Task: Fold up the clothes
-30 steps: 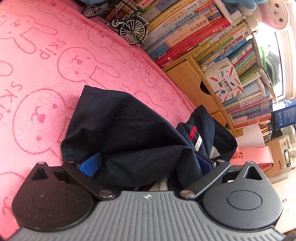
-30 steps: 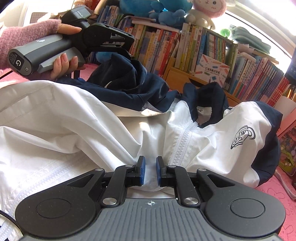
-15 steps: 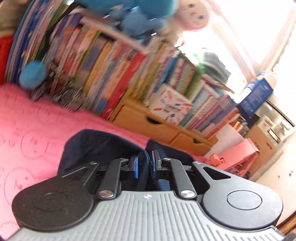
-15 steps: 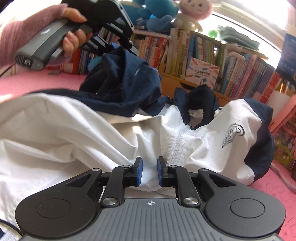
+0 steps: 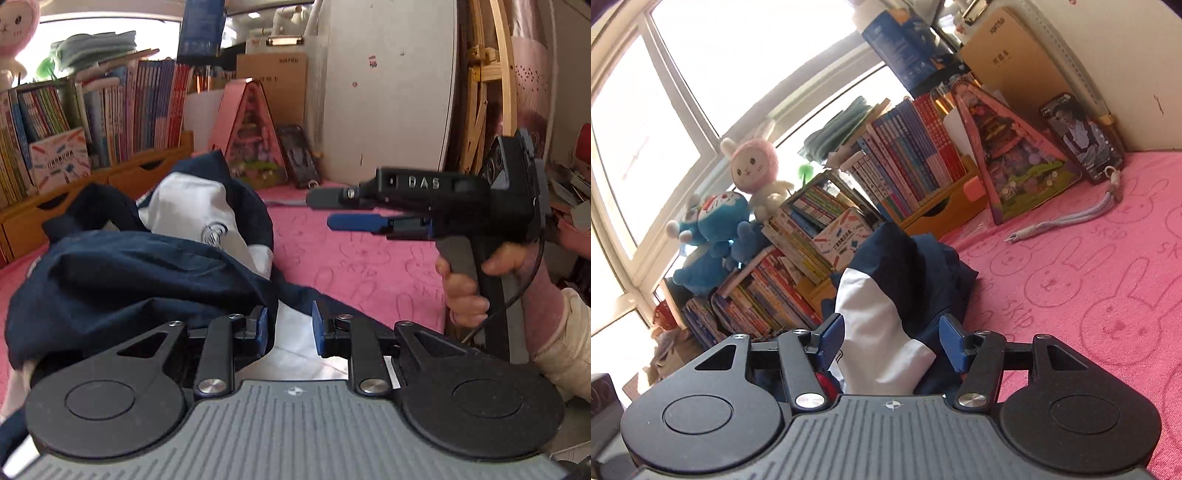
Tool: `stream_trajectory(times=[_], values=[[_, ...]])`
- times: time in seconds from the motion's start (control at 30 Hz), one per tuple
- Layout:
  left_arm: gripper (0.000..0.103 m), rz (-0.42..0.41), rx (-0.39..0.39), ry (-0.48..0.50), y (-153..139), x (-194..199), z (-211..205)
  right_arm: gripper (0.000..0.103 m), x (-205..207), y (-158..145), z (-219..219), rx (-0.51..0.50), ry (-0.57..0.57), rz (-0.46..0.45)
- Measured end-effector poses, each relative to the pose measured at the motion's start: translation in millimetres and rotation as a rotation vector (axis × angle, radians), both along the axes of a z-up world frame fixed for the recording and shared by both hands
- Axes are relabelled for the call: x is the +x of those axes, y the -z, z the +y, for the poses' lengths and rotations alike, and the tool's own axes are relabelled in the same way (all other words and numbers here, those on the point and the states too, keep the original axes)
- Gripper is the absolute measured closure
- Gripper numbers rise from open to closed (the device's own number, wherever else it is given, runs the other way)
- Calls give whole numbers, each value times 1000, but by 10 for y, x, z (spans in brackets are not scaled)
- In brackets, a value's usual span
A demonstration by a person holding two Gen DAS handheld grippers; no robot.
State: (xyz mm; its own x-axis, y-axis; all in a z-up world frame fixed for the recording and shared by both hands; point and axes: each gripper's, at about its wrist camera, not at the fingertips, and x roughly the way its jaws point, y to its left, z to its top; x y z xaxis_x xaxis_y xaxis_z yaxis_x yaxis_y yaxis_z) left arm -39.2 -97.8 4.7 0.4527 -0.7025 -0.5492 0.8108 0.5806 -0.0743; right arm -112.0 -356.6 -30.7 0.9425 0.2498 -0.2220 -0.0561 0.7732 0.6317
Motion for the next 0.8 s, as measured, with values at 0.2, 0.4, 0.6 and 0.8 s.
stream_trajectory(times=[0.2,0.4,0.6,0.8], values=[[73,51,73,-12,291,-81,8,28,175,-174,345,-86,-198,-7],[68,42,79,-21,404,-183,47,8,767,-341,1056,-327,-398,51],[67,80,39,-55,401,-202,146,66,1318,-127,1401,-285,-492,219],[63,171,-67,-55,246,-281,515,85,906,-159,1250,-298,-404,141]])
